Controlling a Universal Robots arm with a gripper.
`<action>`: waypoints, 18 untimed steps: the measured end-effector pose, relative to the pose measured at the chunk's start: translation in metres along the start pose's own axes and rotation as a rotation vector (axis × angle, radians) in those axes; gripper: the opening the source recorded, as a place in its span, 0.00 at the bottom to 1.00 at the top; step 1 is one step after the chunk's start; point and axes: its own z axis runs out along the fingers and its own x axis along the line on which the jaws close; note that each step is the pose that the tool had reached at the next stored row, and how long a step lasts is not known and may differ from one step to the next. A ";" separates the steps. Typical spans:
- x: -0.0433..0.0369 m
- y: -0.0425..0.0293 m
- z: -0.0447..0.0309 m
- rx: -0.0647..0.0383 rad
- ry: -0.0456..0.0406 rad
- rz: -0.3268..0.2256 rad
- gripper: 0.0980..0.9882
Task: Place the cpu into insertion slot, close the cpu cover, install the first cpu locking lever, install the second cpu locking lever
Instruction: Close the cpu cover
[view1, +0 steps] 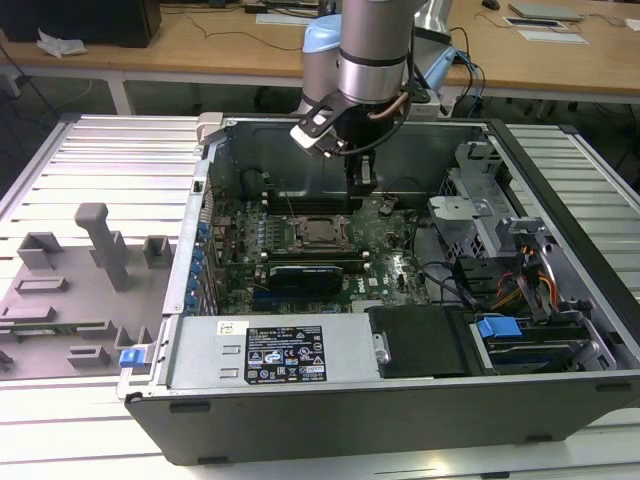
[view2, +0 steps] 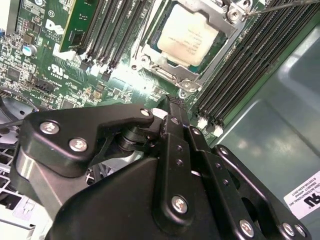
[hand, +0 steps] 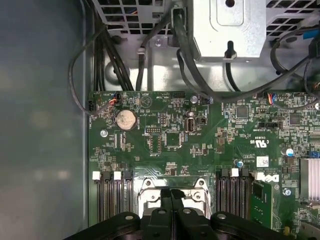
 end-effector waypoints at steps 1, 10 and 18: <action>0.0000 -0.0021 0.0002 0.000 0.0000 0.000 0.01; -0.0031 -0.0310 0.0042 0.000 0.0000 0.000 0.01; -0.0068 -0.0397 0.0069 0.000 0.0000 0.000 0.01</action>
